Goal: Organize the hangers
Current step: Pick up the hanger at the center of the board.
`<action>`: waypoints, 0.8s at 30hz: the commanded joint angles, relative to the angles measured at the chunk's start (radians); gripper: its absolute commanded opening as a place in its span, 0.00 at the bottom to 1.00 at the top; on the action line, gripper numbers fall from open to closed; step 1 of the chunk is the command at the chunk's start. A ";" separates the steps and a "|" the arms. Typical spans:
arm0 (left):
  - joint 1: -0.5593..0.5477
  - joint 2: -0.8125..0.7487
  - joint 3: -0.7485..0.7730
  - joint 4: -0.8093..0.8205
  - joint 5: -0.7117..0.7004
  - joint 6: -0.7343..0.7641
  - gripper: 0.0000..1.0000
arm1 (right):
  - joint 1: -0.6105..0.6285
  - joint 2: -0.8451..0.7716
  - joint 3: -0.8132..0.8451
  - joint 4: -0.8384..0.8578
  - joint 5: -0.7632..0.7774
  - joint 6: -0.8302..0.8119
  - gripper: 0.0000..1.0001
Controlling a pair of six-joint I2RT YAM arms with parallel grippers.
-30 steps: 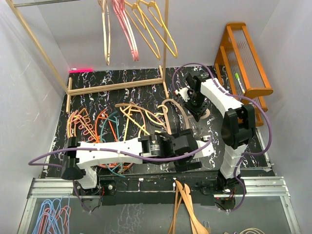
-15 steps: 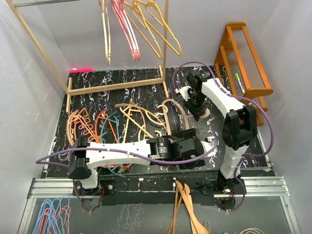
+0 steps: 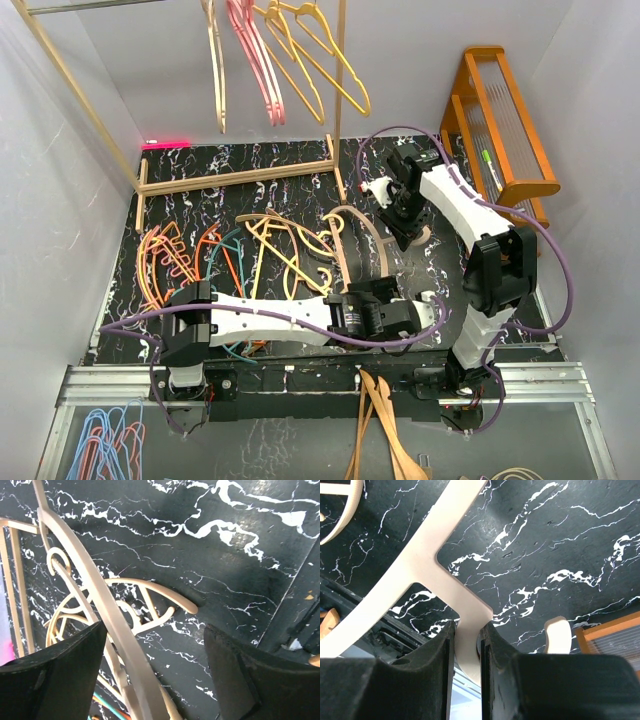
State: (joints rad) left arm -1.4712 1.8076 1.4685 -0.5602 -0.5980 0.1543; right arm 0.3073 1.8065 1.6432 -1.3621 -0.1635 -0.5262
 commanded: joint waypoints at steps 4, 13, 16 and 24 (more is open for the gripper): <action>-0.006 -0.058 -0.024 0.017 -0.135 0.000 0.65 | 0.005 -0.084 -0.030 0.004 -0.057 -0.020 0.08; -0.003 -0.093 -0.048 -0.002 -0.177 -0.008 0.40 | 0.007 -0.114 -0.053 0.004 -0.075 -0.023 0.08; -0.003 -0.099 -0.051 0.001 -0.207 -0.010 0.00 | 0.009 -0.121 -0.059 0.004 -0.077 -0.021 0.08; -0.003 -0.174 -0.091 -0.021 -0.264 -0.053 0.00 | 0.009 -0.133 -0.039 0.004 -0.107 -0.020 0.08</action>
State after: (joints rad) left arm -1.4815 1.7264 1.4132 -0.5488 -0.8246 0.1398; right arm 0.3073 1.7370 1.5742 -1.3350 -0.2039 -0.5335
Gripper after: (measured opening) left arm 0.058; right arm 0.226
